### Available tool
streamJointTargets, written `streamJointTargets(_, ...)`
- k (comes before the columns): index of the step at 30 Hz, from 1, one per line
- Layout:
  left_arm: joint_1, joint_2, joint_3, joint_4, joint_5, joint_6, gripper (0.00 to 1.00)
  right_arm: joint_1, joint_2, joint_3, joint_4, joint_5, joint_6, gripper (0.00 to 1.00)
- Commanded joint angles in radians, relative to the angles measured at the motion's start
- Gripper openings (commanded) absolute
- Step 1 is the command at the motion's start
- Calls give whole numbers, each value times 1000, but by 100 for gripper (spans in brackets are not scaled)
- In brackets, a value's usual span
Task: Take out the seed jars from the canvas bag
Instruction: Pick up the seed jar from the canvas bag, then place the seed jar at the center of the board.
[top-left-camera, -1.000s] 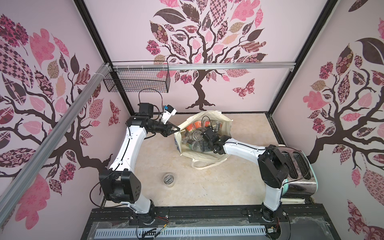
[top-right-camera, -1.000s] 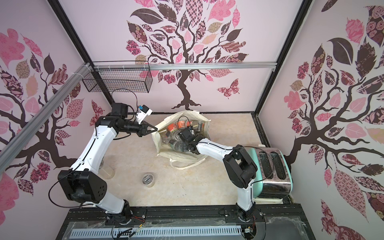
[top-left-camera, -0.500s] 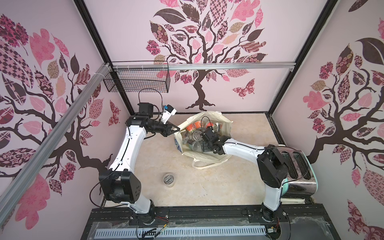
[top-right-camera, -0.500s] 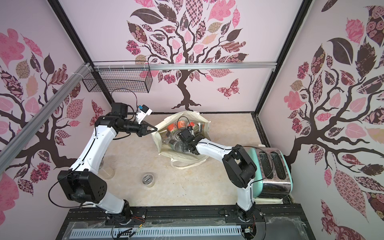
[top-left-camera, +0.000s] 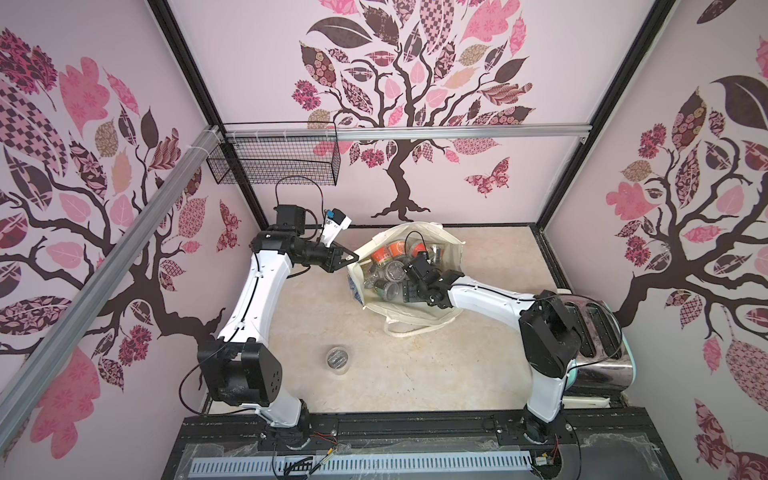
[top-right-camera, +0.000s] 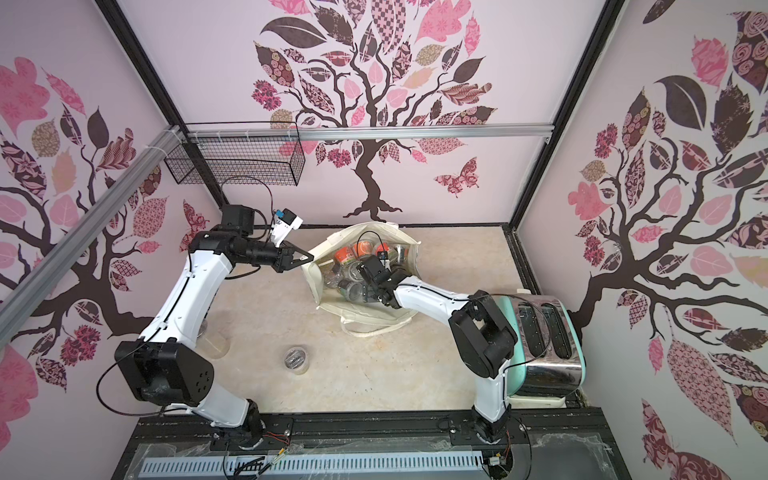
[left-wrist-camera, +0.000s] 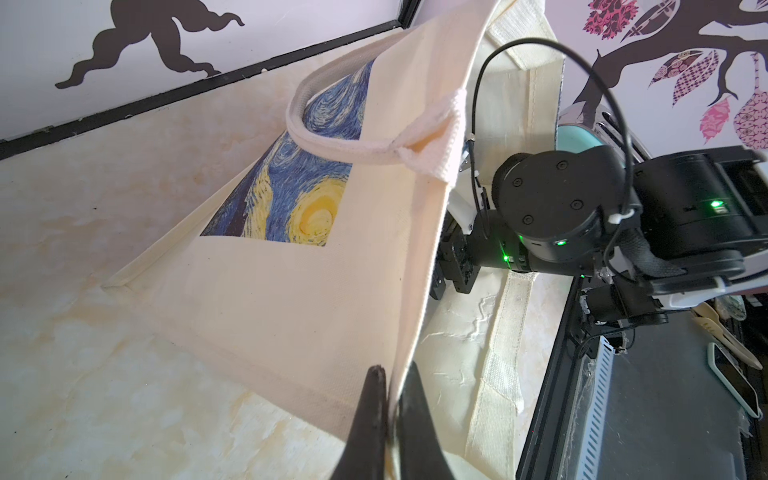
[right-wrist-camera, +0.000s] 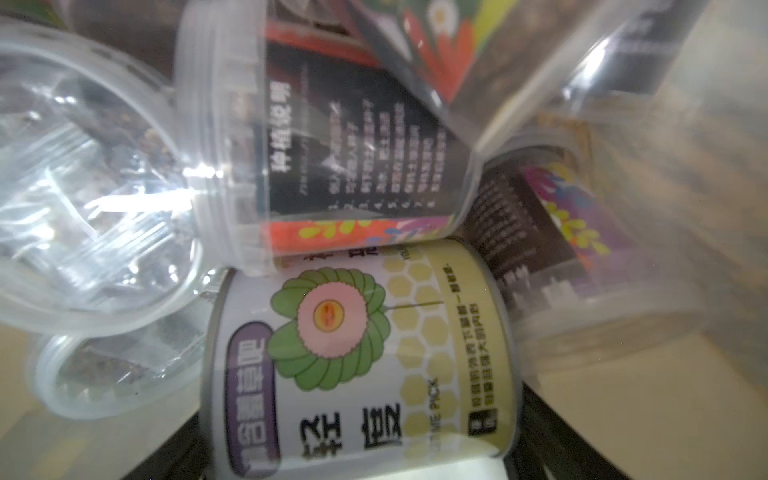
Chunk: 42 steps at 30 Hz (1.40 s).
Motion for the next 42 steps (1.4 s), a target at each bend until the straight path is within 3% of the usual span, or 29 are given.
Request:
streamJointTargets(1, 9, -3, 32, -3, 14, -28, 0, -9, -99, 3, -10, -15, 50, 77)
streamJointTargets(8, 16, 12, 43, 18, 9, -65, 0, -8, -187, -24, 59, -128, 65, 76)
streamJointTargets(18, 71, 54, 75, 124, -20, -218, 0, -15, -331, 14, 102, -311, 37, 75)
streamJointTargets(23, 80, 99, 122, 122, -60, -225, 0, -21, -380, 47, 103, -423, 35, 74)
streamJointTargets(29, 88, 159, 170, 151, -108, -267, 0, -24, -389, 94, 60, -645, 20, 74)
streamJointTargets(35, 102, 235, 254, 158, -156, -303, 0, -24, -378, 95, -49, -949, -7, 73)
streamJointTargets(42, 113, 287, 286, 176, -211, -329, 0, 13, -447, -87, -80, -1056, 9, 71)
